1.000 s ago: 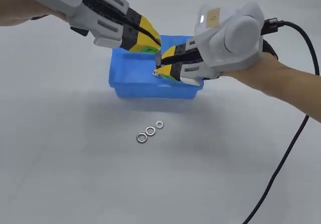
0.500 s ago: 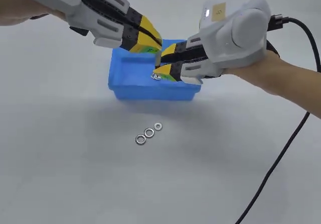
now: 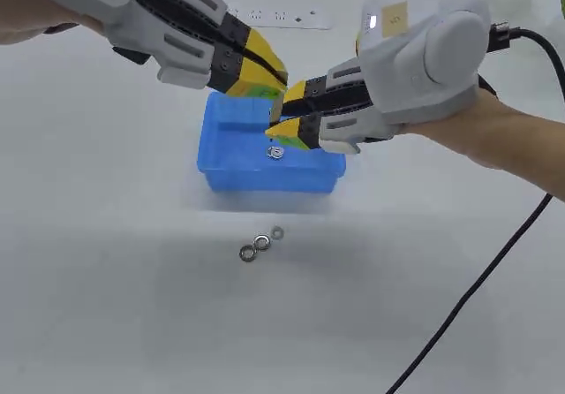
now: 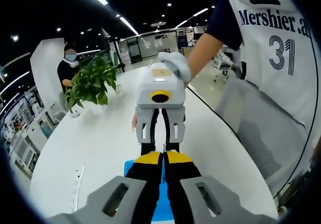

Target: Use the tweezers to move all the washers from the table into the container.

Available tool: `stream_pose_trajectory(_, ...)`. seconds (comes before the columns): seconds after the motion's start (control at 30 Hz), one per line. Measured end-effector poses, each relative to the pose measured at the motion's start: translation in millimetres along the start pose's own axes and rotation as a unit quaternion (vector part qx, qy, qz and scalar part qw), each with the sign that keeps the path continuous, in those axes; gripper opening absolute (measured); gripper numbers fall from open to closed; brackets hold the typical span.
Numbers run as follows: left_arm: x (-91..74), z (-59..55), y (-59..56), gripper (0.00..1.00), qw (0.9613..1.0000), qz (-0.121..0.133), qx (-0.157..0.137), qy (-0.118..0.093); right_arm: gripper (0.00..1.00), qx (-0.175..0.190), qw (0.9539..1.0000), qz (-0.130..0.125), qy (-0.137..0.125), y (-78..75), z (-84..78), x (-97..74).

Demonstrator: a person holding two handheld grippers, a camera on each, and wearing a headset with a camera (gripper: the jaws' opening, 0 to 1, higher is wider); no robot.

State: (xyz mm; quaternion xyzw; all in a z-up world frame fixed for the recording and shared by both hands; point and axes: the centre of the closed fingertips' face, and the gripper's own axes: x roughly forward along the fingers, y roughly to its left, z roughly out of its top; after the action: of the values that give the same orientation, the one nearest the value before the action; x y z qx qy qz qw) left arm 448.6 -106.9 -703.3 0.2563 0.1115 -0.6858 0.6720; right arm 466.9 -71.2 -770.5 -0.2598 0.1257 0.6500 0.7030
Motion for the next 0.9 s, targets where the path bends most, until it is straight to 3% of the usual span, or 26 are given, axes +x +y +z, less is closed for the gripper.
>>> stream_pose_trajectory(0.37, -7.4, 18.9, -34.7, 0.05, 1.0, 0.006, 0.003, -0.005, 0.14, -0.014, 0.9996, 0.024, -0.006, 38.0, 19.5, -13.7)
stream_pose_trajectory(0.63, -5.5, 16.0, -67.2, 0.05, 0.9998, 0.002, -0.017, -0.01, 0.14, -0.013, 0.9986, 0.052, 0.003, 70.7, 14.0, -13.6)
stream_pose_trajectory(0.9, -3.8, 7.4, -83.6, 0.05, 0.9992, 0.01, -0.038, -0.009, 0.14, -0.008, 0.9977, 0.067, 0.011, 90.8, 7.2, -6.6)
